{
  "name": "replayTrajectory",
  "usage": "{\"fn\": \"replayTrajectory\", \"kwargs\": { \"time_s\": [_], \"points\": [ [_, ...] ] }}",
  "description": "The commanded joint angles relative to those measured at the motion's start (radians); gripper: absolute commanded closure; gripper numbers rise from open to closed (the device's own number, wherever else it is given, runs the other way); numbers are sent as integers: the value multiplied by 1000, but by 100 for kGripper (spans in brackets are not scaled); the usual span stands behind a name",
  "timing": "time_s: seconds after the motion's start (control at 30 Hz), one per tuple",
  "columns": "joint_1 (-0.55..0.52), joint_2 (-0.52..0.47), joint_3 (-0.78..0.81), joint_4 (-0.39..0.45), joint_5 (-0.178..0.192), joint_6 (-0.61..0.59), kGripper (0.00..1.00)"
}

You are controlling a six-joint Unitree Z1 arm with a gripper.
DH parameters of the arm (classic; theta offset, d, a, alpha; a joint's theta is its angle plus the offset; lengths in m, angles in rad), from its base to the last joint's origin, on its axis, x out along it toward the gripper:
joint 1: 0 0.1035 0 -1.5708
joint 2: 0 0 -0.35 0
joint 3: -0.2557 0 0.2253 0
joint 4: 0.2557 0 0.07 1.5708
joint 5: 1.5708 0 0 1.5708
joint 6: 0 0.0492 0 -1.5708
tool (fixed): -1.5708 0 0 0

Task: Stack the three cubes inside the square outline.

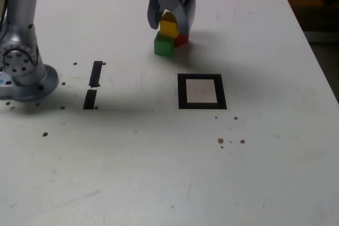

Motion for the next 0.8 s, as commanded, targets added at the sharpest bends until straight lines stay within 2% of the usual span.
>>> {"fn": "replayTrajectory", "kwargs": {
  "time_s": [0.0,0.17,0.33,0.43,0.57,0.67,0.77],
  "points": [
    [2,0,0,0,-1,2,89],
    [2,-7,-19,22,0,-3,90],
    [-44,-8,-161,89,-33,-29,90],
    [-117,51,-310,152,-53,-53,90],
    [-200,178,-480,213,-66,-80,90],
    [-221,263,-542,211,-79,-87,90],
    [-222,304,-561,194,-72,-88,90]
  ]
}}
